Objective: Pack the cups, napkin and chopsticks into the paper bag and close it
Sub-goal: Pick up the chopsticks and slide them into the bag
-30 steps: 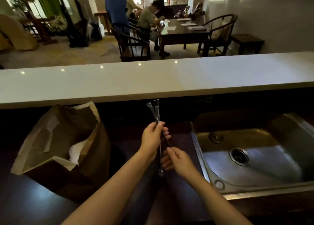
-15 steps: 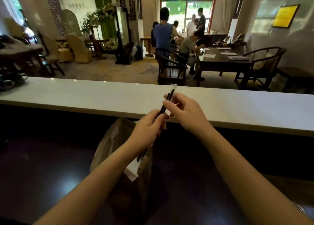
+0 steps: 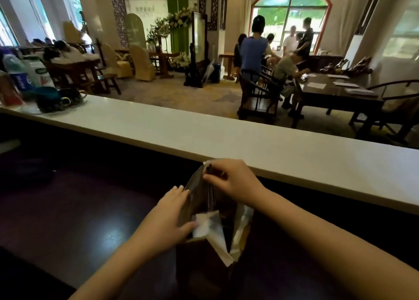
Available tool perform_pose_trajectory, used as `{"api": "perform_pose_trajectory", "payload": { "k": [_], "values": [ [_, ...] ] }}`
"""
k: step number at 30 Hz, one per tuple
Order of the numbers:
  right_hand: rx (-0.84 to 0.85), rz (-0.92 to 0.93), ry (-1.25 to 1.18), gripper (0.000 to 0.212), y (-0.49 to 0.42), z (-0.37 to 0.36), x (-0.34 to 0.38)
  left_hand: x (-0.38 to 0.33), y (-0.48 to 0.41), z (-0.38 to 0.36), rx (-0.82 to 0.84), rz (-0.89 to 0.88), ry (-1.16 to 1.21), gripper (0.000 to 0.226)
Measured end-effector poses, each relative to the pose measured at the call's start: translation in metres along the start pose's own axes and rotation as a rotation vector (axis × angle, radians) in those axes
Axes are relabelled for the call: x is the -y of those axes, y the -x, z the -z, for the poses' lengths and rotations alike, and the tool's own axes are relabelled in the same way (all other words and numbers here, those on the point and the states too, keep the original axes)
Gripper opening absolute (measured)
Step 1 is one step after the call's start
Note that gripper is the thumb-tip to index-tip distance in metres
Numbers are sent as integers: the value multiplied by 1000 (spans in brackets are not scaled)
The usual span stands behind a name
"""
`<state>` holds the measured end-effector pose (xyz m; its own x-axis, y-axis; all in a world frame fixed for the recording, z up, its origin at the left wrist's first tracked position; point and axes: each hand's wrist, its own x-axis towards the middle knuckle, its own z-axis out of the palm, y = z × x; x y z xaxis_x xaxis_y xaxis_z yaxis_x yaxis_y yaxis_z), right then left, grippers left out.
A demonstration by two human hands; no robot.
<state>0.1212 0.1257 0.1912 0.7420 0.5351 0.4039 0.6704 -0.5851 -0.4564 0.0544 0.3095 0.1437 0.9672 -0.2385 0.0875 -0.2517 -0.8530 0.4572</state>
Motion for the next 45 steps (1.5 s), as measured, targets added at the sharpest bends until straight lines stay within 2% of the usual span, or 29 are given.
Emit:
{"api": "perform_pose_trajectory", "payload": {
  "k": [5,8,17,26,31,33,35,37,39,40,42,43,45],
  "values": [
    [458,328,312,24,12,-39,-16,5,9,-9,60,7,31,103],
    [648,370,385,25,21,-59,-24,8,16,-8,111,4,23,110],
    [937,-167,-13,28,30,-97,-56,16,28,-8,129,16,68,109],
    [950,-280,-135,44,29,-106,-66,14,25,-9,153,-5,141,106],
    [884,-246,-150,57,17,-66,-59,0,27,-7,96,23,205,84],
    [795,-213,-126,55,8,-39,-59,-9,28,-9,-9,-29,157,67],
    [610,-161,-111,44,0,-11,-60,-20,31,-10,-75,-97,107,58],
    [343,-144,-111,36,-9,11,-66,-30,33,-13,-37,-162,86,58],
    [162,-166,-13,44,-15,19,-75,-40,37,-18,81,-175,46,59],
    [170,-188,79,54,-18,18,-79,-44,38,-22,128,-179,1,58],
    [325,-220,257,63,-22,9,-85,-48,40,-31,155,-224,-84,55],
    [404,-217,291,55,-24,3,-86,-51,40,-35,162,-251,-115,53],
    [487,-208,288,22,-25,-11,-86,-54,41,-40,164,-295,-161,47]
  ]
}}
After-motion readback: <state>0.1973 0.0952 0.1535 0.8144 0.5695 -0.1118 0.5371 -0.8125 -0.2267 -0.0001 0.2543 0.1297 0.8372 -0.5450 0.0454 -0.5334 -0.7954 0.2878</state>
